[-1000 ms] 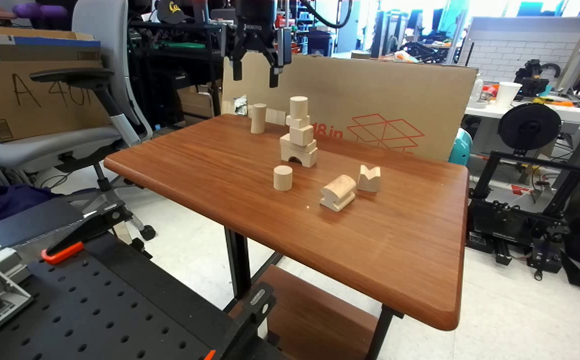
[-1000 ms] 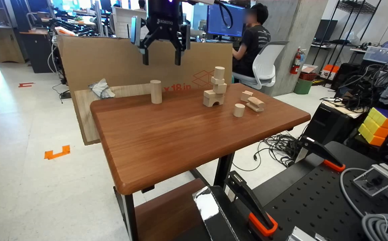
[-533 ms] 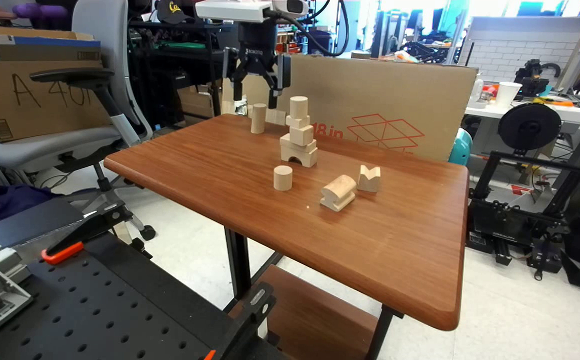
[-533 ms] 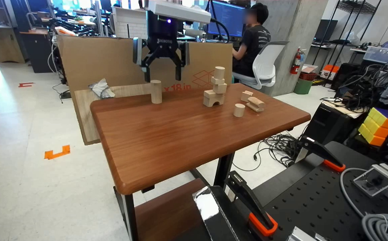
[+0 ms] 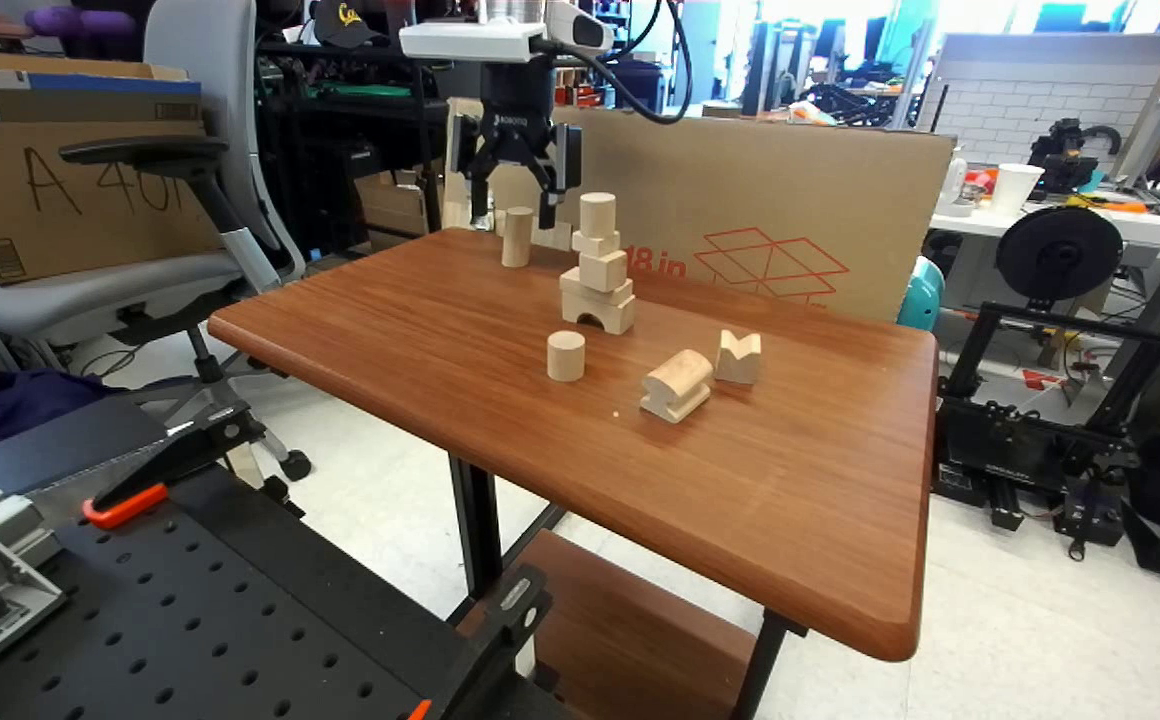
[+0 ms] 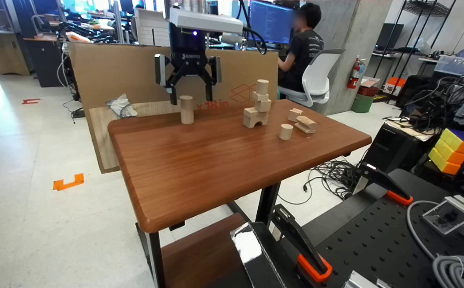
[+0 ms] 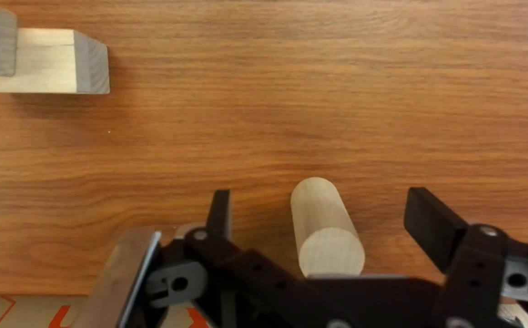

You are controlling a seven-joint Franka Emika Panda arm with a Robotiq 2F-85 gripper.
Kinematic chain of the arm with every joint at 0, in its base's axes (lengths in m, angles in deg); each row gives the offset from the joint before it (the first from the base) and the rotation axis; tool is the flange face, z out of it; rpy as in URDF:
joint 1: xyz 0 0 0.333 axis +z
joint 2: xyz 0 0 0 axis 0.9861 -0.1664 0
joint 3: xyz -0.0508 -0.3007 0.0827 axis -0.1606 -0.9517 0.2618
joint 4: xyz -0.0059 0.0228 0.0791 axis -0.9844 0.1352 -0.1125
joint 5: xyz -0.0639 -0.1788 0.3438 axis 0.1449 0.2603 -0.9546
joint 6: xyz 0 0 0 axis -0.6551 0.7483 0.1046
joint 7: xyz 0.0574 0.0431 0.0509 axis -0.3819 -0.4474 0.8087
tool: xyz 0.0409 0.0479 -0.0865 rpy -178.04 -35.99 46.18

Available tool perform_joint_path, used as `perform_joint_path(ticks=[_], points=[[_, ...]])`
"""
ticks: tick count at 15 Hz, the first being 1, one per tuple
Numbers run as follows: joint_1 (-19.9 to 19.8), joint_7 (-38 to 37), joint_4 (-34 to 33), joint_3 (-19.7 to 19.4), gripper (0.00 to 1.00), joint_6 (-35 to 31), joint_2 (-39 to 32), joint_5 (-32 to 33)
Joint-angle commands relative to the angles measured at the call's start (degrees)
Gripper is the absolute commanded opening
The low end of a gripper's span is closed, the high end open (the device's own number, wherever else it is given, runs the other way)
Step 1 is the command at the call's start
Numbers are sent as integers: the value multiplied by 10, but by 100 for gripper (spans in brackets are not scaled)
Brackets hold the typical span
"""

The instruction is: Move the longer cylindrical block to the front

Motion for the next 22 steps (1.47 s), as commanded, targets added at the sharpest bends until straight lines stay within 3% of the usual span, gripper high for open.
perform_joint_path(ticks=[1,8,13,15,22], points=[[17,-14,-59,-14,65,34,-29,21],[13,-27,-100,-17,12,69,-44,15],[3,-21,-86,-6,11,94,-2,-6],[-1,-1,-50,3,11,91,37,-14],[5,-1,156,2,11,68,180,-4]])
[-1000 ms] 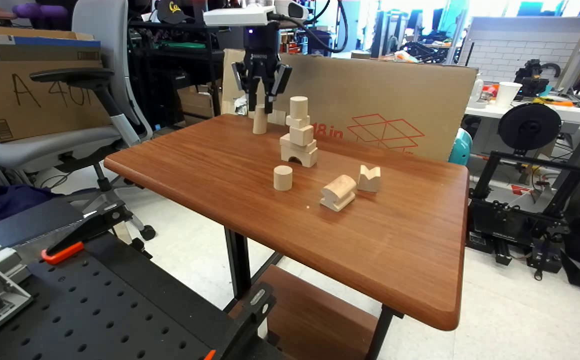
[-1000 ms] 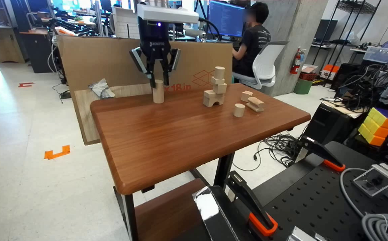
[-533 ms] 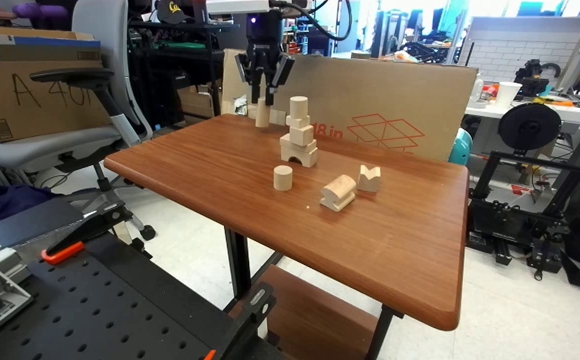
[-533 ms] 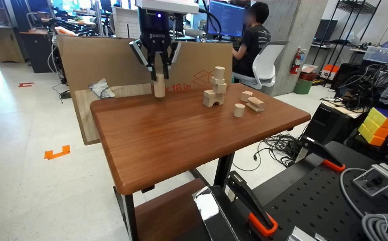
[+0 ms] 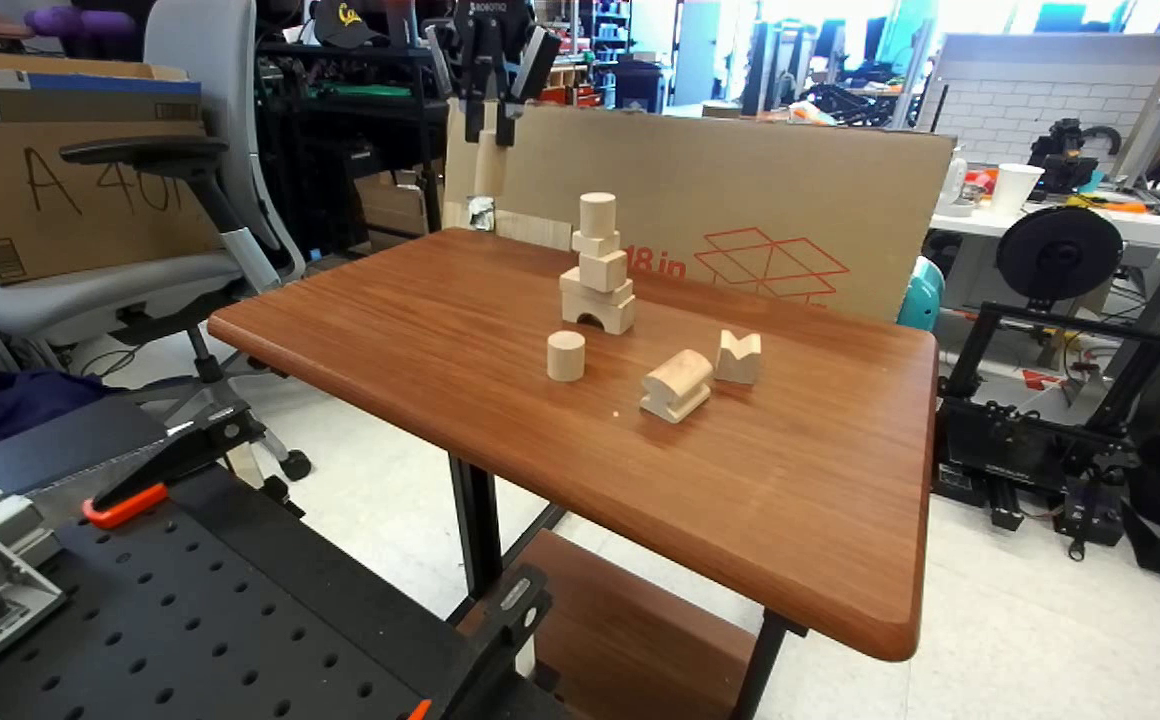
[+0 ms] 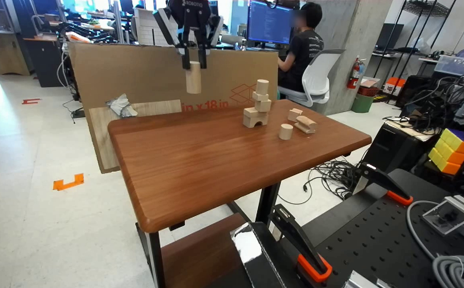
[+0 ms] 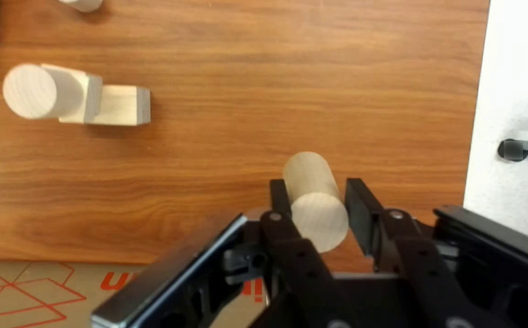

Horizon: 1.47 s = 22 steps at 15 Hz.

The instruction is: Move the longer cylindrical block to the front

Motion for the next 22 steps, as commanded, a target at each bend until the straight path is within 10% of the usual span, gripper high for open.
perform_joint_path(ticks=[1,18,19,22], points=[[0,-6,142,-1,11,-26,81,10],[-3,-63,391,-11,11,-289,147,28],[-2,-71,392,-12,61,-288,147,27],[-1,-79,400,-7,75,-281,165,21]])
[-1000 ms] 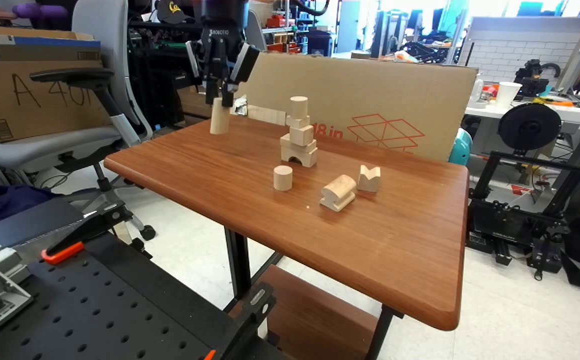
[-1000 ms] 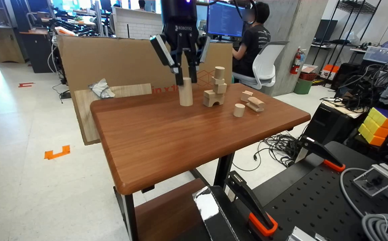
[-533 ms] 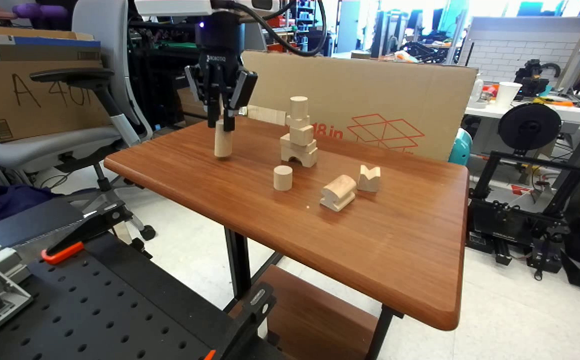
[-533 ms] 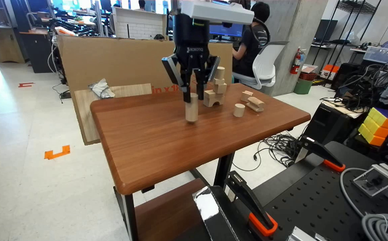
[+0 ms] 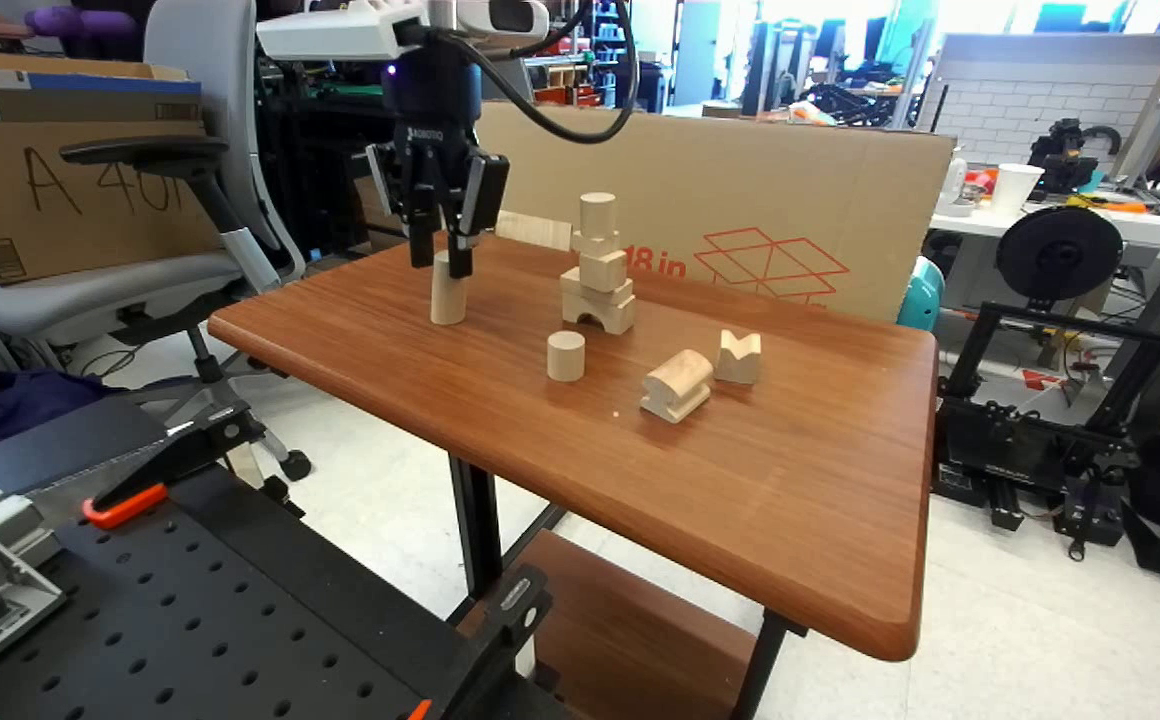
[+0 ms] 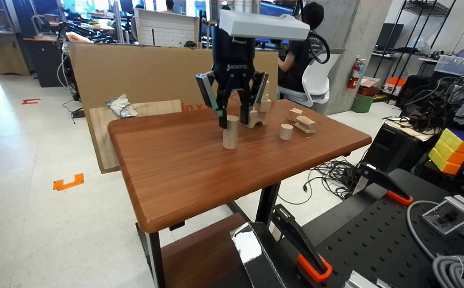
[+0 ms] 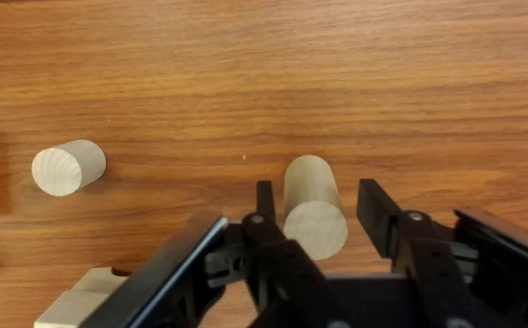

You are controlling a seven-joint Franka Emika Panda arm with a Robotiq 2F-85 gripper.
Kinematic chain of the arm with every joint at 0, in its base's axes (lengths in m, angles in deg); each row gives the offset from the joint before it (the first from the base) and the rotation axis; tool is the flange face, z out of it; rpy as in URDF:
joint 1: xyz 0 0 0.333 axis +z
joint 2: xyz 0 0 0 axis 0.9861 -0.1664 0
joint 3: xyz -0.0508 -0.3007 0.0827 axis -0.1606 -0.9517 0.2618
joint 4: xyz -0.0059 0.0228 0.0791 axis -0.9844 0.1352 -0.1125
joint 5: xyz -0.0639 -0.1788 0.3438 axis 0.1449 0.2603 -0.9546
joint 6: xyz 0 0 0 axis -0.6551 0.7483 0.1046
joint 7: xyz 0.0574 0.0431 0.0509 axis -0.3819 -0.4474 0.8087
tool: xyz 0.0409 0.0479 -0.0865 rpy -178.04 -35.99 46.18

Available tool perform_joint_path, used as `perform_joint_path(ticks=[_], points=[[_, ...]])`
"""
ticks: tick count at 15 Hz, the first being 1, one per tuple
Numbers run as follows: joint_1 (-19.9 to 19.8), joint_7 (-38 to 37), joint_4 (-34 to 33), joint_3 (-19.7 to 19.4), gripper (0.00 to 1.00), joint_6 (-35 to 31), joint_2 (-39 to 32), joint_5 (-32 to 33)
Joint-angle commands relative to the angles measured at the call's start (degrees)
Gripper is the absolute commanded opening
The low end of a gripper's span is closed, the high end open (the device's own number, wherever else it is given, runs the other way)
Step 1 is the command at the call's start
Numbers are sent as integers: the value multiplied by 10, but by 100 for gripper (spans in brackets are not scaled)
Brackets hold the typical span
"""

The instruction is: Move the longer cylindrical block to the front

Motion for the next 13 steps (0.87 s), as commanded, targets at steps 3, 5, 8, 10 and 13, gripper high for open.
perform_joint_path(ticks=[3,5,8,10,13], points=[[15,-39,55,2,96,-41,106,3],[16,-53,50,9,100,-9,151,-5],[6,-45,22,19,100,0,136,-4],[4,-48,22,25,100,25,170,-6],[3,-48,26,26,100,28,175,-6]])
